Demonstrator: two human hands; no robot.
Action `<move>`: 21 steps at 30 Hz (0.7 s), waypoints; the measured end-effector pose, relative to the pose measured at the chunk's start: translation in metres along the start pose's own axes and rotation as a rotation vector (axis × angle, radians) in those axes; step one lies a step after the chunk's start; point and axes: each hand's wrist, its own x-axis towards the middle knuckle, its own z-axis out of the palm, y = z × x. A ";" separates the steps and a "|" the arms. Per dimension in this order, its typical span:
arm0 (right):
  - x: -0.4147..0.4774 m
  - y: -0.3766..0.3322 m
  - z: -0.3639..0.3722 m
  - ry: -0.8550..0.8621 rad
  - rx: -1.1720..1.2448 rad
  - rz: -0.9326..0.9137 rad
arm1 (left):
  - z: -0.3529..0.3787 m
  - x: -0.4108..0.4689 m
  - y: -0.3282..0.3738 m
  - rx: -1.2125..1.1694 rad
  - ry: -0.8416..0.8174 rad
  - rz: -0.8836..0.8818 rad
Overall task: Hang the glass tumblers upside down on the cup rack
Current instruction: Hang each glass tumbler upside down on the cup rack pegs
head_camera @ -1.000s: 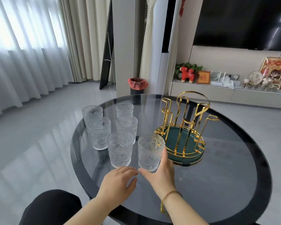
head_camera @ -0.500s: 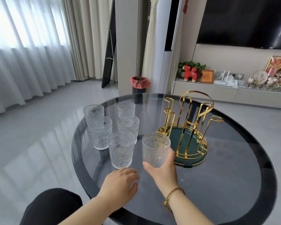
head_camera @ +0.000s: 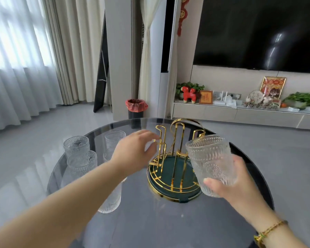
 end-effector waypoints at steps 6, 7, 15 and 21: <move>0.033 -0.007 -0.040 0.087 -0.105 0.007 | 0.032 0.082 0.017 0.166 -0.177 0.071; 0.039 -0.005 -0.045 0.113 -0.116 0.012 | 0.039 0.090 0.018 0.178 -0.223 0.065; 0.087 0.004 -0.071 0.262 -0.181 0.044 | 0.061 0.111 0.002 0.272 -0.290 0.064; 0.127 -0.013 -0.075 0.198 -0.240 0.012 | 0.046 0.101 -0.010 0.169 -0.331 0.092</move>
